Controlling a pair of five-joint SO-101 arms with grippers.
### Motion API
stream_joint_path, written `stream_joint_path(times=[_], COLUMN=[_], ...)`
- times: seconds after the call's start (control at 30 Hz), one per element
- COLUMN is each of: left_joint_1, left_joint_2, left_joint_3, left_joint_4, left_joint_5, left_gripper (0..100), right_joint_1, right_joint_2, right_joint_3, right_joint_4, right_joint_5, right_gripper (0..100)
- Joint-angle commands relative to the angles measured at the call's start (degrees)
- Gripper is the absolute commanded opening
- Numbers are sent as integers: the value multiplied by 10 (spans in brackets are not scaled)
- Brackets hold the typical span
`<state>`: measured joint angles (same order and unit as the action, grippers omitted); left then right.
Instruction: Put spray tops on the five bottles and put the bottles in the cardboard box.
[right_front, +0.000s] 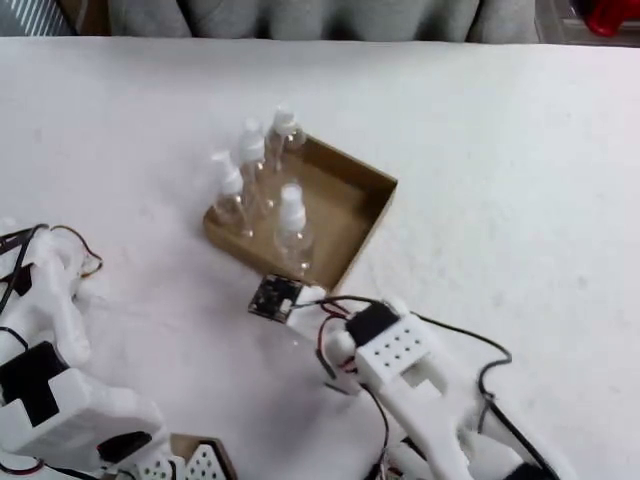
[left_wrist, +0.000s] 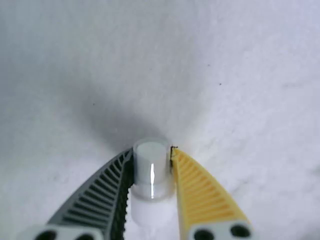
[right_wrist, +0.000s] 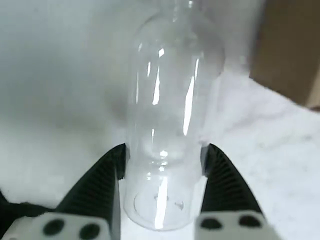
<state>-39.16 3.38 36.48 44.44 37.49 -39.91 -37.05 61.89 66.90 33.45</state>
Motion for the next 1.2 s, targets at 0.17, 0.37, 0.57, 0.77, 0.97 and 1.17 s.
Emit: stream_joint_path(times=[0.17, 0.37, 0.57, 0.77, 0.97, 1.17], left_joint_1=[9, 9, 8, 8, 8, 8], left_joint_2=[-3, -3, -3, -3, -3, -3], left_joint_3=[-21, -21, -21, -21, -21, -21], left_joint_4=[-15, -15, -14, -13, -13, -13], left_joint_5=[3, 3, 3, 3, 3, 3], left_gripper=[20, 20, 20, 20, 20, 20], right_joint_1=[185, 389, 553, 655, 715, 716], right_joint_2=[-189, -211, -150, 8, 145, 215], right_joint_3=[-97, -139, -138, -141, -142, -142], right_joint_4=[189, 212, 131, 12, -106, -167], right_joint_5=[106, 209, 273, 338, 427, 437], right_gripper=[16, 17, 17, 17, 63, 231])
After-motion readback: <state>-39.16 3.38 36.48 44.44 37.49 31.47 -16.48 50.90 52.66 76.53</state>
